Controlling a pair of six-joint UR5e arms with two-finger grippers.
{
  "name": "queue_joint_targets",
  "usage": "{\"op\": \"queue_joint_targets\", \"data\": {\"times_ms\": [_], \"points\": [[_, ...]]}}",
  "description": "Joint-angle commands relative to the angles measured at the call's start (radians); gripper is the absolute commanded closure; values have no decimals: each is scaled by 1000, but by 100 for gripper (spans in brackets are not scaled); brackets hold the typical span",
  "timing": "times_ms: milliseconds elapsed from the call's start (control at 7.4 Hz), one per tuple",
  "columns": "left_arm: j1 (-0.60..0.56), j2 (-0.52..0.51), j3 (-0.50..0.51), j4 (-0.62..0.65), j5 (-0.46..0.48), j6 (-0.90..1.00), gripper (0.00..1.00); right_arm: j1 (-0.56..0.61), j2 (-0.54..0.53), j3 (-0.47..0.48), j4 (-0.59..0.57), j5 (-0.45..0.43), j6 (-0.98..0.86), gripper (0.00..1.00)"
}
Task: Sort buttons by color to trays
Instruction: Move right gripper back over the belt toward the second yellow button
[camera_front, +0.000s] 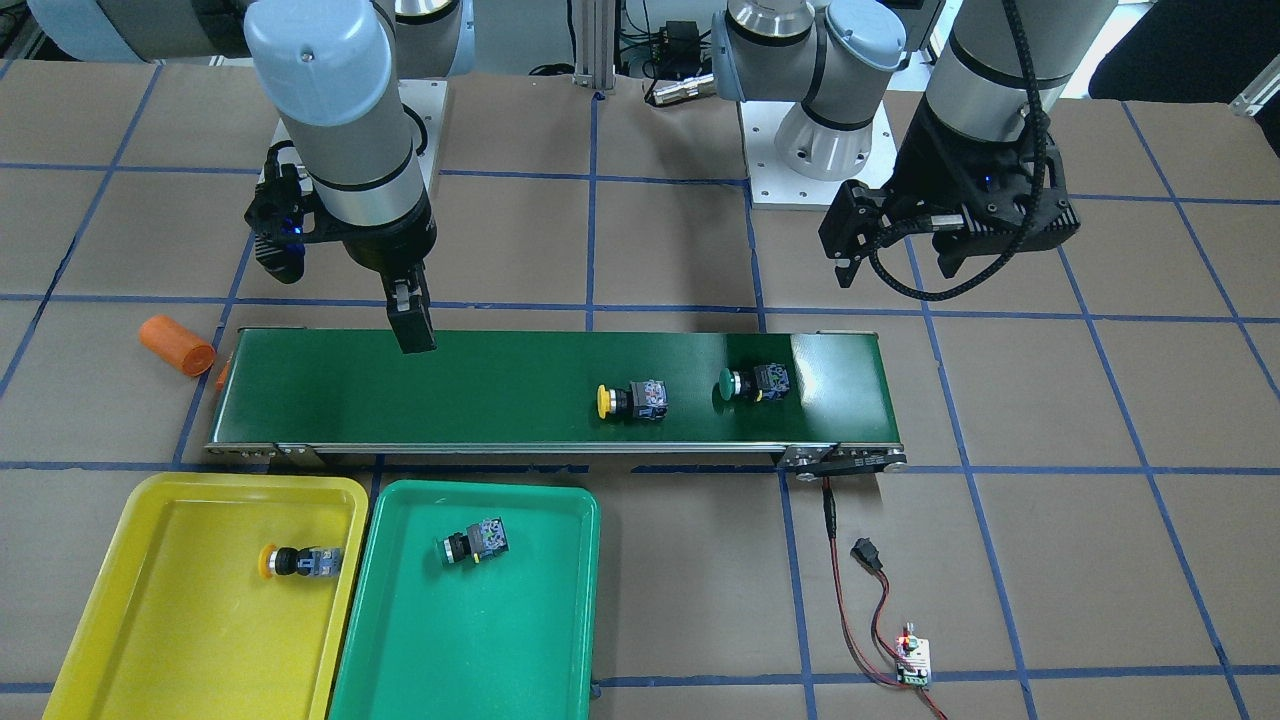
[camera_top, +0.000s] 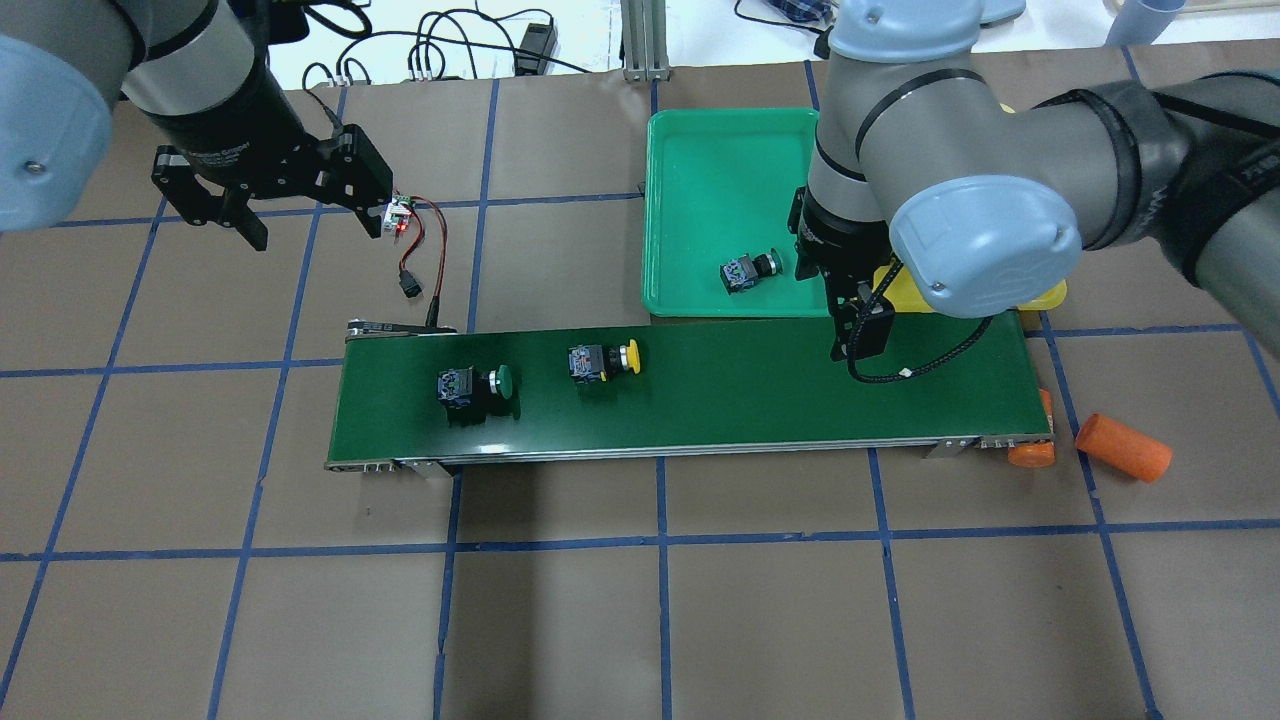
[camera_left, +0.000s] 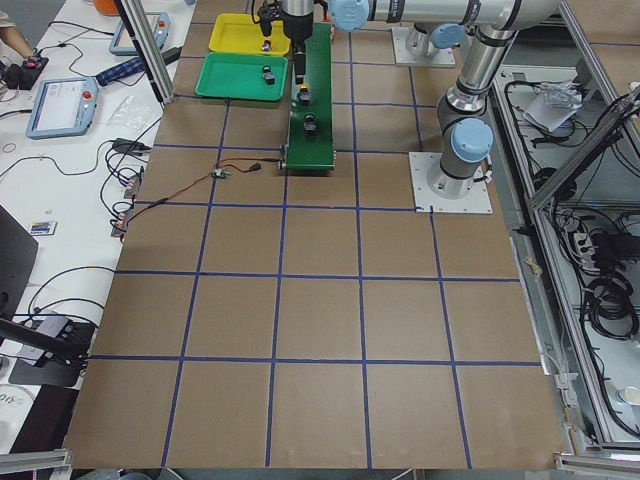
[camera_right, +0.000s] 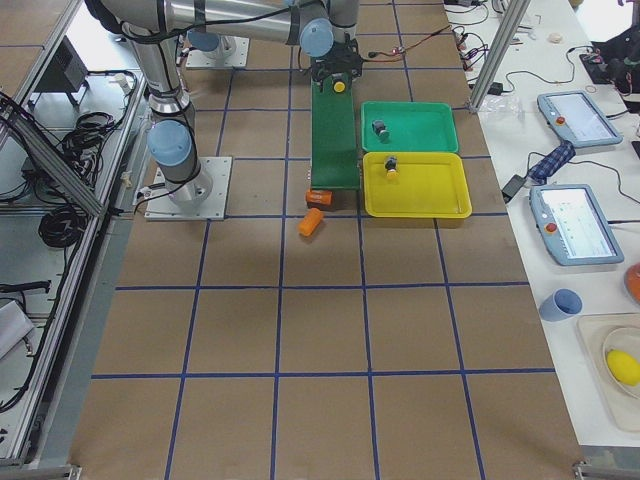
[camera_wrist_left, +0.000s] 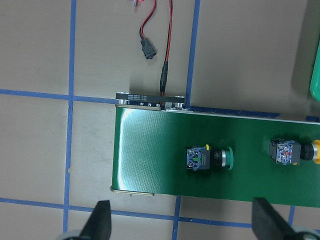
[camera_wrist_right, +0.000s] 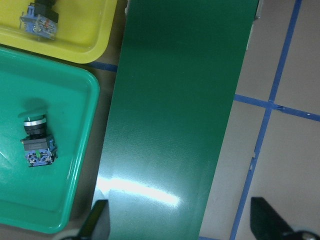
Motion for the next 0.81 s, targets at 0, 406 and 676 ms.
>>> {"op": "queue_joint_targets", "data": {"times_ms": [0, 406, 676], "points": [[-1, -5, 9, -1, 1, -1, 0, -5, -11, 1, 0, -1, 9, 0], [-7, -4, 10, 1, 5, -14, 0, -5, -6, 1, -3, -3, 5, 0], [-7, -14, 12, 1, 1, -14, 0, 11, -6, 3, -13, 5, 19, 0]]}}
